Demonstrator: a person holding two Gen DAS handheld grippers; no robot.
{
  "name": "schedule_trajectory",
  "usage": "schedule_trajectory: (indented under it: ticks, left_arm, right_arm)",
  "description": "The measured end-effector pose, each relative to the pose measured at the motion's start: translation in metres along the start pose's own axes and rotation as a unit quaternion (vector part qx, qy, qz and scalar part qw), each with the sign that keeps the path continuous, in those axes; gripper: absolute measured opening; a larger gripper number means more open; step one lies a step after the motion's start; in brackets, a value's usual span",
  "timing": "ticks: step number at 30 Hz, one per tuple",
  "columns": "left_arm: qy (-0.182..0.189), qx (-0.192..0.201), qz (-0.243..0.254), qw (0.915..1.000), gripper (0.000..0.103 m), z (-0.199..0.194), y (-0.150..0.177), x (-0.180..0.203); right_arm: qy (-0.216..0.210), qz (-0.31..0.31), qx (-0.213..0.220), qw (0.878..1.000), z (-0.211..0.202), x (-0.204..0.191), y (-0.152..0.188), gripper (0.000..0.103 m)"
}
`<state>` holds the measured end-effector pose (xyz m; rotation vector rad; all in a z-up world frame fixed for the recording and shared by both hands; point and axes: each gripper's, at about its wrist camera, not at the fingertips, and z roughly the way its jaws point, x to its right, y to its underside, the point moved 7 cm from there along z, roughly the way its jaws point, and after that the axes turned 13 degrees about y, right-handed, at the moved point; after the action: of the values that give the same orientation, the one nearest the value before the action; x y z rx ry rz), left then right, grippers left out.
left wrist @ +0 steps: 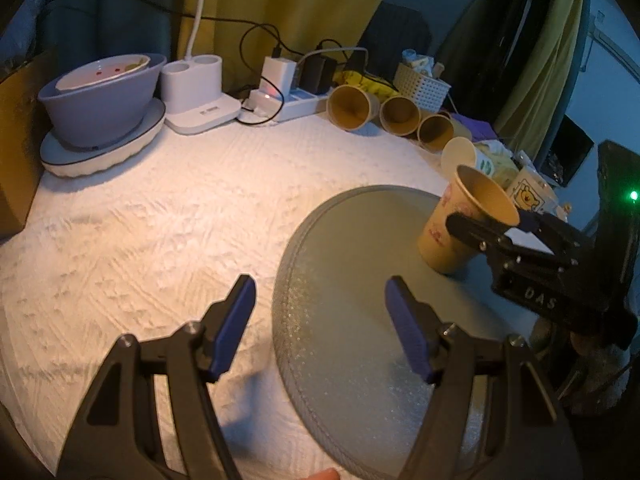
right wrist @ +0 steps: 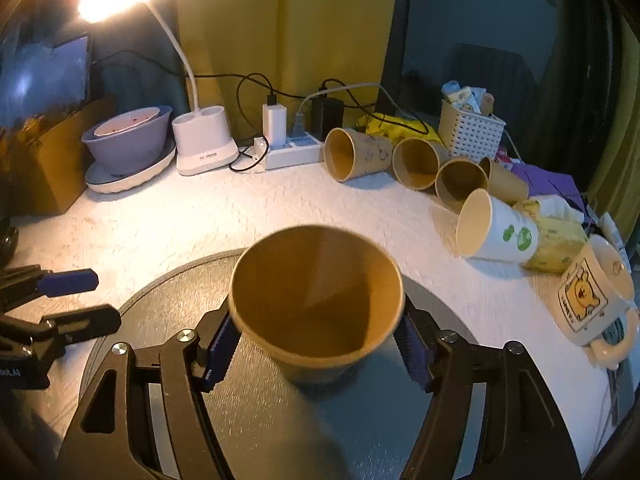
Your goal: Flip cup upright
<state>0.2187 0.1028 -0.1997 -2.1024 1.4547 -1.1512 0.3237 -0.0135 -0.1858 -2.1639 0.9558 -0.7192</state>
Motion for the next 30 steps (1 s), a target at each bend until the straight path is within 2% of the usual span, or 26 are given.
schedule_trajectory:
  ticks: [12,19,30]
  left_arm:
    - [0.0,0.003,0.019,0.9998,0.069,-0.014,0.013,0.02]
    - [0.013,0.007,0.037,0.9992,0.069,-0.024,0.024,0.036]
    - [-0.003,0.02,0.073,0.9971,0.069,-0.047,0.038,0.052]
  right_arm:
    - [0.004,0.018,-0.016,1.0,-0.026,0.004,0.024,0.074]
    - [0.013,0.025,-0.021,0.999,-0.046,0.006,0.042,0.074]
    - [0.011,0.05,-0.043,0.998,-0.083,0.0,0.068,0.074]
